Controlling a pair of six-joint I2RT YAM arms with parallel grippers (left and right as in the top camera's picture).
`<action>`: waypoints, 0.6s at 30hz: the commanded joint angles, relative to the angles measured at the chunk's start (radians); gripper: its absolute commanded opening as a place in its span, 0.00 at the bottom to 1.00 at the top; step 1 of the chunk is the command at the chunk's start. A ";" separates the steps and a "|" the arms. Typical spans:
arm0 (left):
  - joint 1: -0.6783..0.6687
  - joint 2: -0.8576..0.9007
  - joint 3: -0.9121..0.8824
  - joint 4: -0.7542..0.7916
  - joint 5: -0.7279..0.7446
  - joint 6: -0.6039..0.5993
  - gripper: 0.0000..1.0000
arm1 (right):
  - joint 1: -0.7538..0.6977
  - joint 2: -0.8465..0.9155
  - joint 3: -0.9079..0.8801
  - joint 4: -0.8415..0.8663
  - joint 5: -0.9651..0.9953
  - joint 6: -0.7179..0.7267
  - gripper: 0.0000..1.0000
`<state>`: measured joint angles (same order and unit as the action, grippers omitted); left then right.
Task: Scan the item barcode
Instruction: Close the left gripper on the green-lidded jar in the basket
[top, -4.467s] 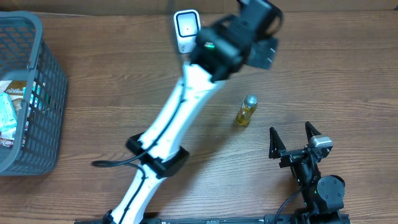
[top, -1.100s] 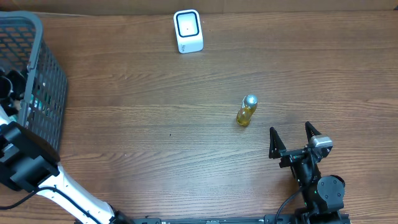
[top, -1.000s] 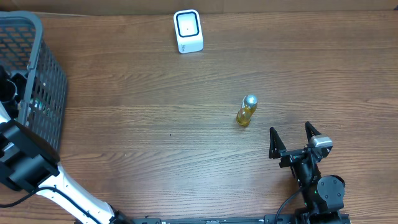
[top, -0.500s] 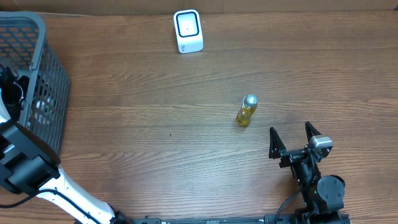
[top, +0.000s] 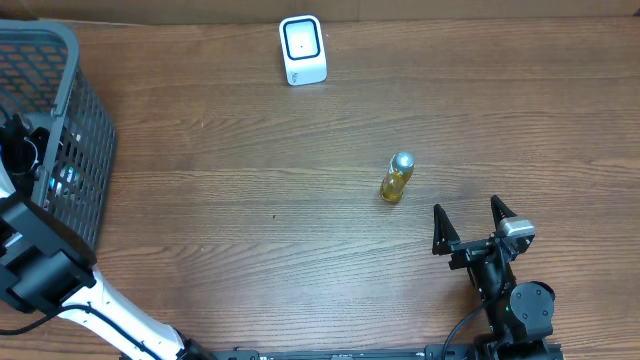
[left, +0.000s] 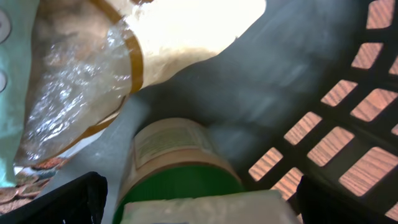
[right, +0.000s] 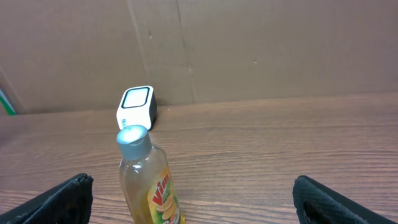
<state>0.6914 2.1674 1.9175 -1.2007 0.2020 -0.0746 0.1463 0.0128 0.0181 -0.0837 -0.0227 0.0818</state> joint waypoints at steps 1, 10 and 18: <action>0.002 0.003 0.016 -0.013 -0.021 0.018 1.00 | 0.002 -0.010 -0.010 0.002 -0.005 0.000 1.00; 0.001 0.003 0.012 -0.025 -0.103 -0.028 1.00 | 0.002 -0.010 -0.010 0.002 -0.005 0.000 1.00; 0.001 0.003 -0.067 0.035 -0.115 -0.031 0.97 | 0.002 -0.010 -0.010 0.002 -0.005 0.000 1.00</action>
<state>0.6918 2.1674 1.8835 -1.1717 0.1089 -0.0883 0.1463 0.0128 0.0181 -0.0837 -0.0227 0.0822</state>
